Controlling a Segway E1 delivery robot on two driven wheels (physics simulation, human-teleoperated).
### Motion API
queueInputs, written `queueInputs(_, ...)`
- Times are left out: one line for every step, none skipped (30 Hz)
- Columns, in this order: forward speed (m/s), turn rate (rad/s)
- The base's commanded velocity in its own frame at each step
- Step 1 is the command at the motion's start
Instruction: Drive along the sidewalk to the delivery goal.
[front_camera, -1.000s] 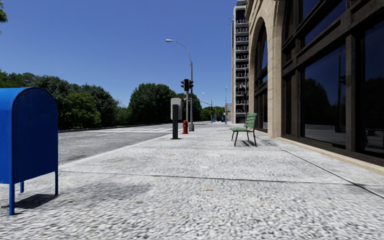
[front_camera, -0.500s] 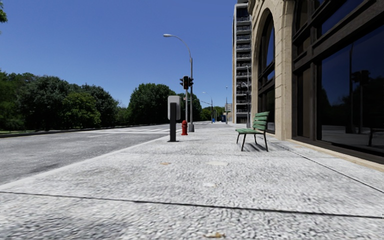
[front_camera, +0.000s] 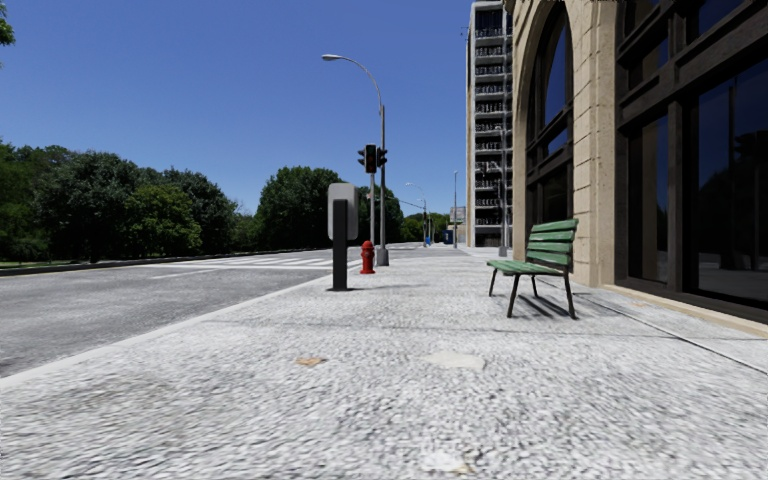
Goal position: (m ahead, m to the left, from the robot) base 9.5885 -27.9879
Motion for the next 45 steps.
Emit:
queueInputs(1.98,0.0)
queueInputs(1.98,0.0)
queueInputs(1.98,0.0)
queueInputs(1.99,0.0)
queueInputs(1.99,0.0)
queueInputs(1.99,0.0)
queueInputs(1.99,0.0)
queueInputs(1.99,0.0)
queueInputs(1.99,0.0)
queueInputs(1.99,0.0)
queueInputs(1.99,0.0)
queueInputs(1.99,0.0)
queueInputs(1.99,0.0)
queueInputs(1.99,0.0)
queueInputs(1.99,0.0)
queueInputs(1.99,0.0)
queueInputs(1.99,0.0)
queueInputs(1.99,0.0)
queueInputs(1.99,0.0)
queueInputs(1.99,0.0)
queueInputs(1.99,0.0)
queueInputs(1.99,0.0)
queueInputs(1.99,0.0)
queueInputs(1.99,0.0)
queueInputs(1.99,0.0)
queueInputs(1.99,0.0)
queueInputs(1.99,0.0)
queueInputs(1.99,0.0)
queueInputs(1.99,0.0)
queueInputs(1.99,0.0)
queueInputs(1.99,0.0)
queueInputs(1.99,0.0)
queueInputs(1.99,-0.44)
queueInputs(1.99,-0.6)
queueInputs(1.99,-0.67)
queueInputs(1.99,-0.67)
queueInputs(1.99,-0.88)
queueInputs(1.99,-0.98)
queueInputs(1.99,-1.01)
queueInputs(1.99,-0.66)
queueInputs(1.99,0.0)
queueInputs(1.99,0.0)
queueInputs(1.99,0.0)
queueInputs(1.99,0.0)
queueInputs(1.99,0.0)
